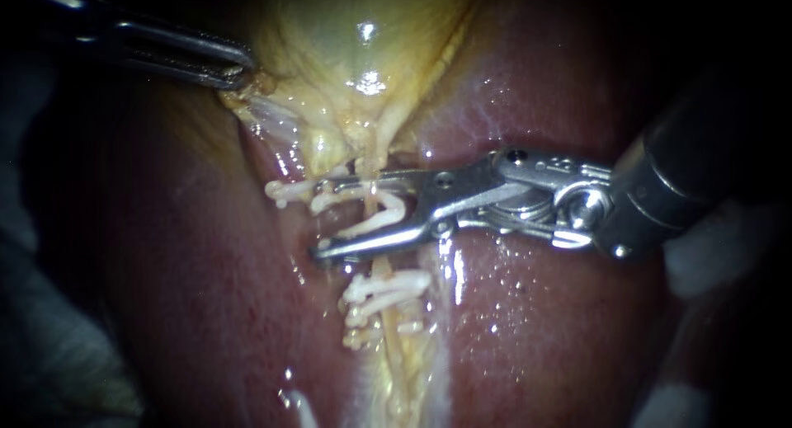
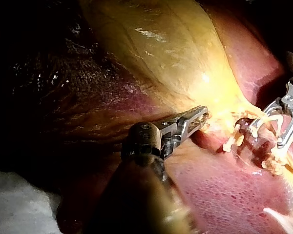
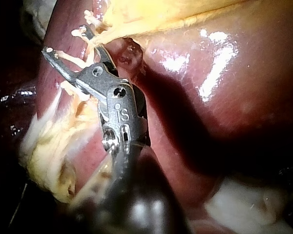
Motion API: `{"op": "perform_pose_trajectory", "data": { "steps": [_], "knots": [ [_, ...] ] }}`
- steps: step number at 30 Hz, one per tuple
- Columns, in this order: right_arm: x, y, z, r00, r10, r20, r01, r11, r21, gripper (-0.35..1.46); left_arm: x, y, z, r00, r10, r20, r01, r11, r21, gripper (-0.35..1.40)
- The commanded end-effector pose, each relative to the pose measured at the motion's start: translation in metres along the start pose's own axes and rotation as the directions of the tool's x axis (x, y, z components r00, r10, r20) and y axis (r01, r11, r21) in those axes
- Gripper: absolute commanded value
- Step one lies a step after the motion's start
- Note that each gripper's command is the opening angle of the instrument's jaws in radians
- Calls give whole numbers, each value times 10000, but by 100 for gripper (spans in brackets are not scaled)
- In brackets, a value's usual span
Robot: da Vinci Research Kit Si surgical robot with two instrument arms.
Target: Clipping third clip right tube
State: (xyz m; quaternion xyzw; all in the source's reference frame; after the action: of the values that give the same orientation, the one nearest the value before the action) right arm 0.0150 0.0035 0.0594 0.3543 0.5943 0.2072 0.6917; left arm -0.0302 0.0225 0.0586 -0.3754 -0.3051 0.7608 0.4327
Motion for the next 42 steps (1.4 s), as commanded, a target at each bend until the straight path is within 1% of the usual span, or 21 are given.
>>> {"op": "perform_pose_trajectory", "data": {
  "steps": [1, 9, 19, 22, 24, 25, 28, 30, 42],
  "knots": [
    [2, 0, -1, 10000, 21, -29, -21, 10000, 5, 49, 0, 0, 0, 10000, -1, 1, 1, 10000, 3, -35],
    [2, 0, -1, 10000, 19, -17, -19, 10000, 45, 41, 0, 0, 1, 10000, -1, 0, 1, 10000, 3, -35],
    [1, -1, -3, 9969, 783, -12, -783, 9969, 49, 17, 0, 0, 1, 10000, -1, 1, 1, 10000, 3, -35],
    [0, -1, -4, 9928, 1194, -46, -1194, 9928, -38, -1, 0, 0, 1, 10000, -1, 1, 1, 10000, 3, -35],
    [0, -1, -6, 9906, 1367, -79, -1368, 9905, -113, -22, 0, 0, 0, 10000, -1, 1, 1, 10000, 3, -35],
    [0, -2, -7, 9871, 1600, -78, -1601, 9871, -106, -35, 0, 0, 0, 10000, 0, 1, 0, 10000, 3, -35],
    [-1, -3, -11, 9797, 2002, -131, -2005, 9795, -200, -35, 0, 0, 0, 10000, 0, 1, 0, 10000, 2, -35],
    [-2, -4, -12, 9796, 2000, -171, -2004, 9793, -278, -35, 0, 0, 0, 10000, 0, 1, 0, 10000, 2, -35],
    [-4, -4, -12, 9800, 1984, -177, -1989, 9796, -303, -35, 0, 0, 1, 10000, -4, -1, 4, 10000, 6, -35]
  ]
}}
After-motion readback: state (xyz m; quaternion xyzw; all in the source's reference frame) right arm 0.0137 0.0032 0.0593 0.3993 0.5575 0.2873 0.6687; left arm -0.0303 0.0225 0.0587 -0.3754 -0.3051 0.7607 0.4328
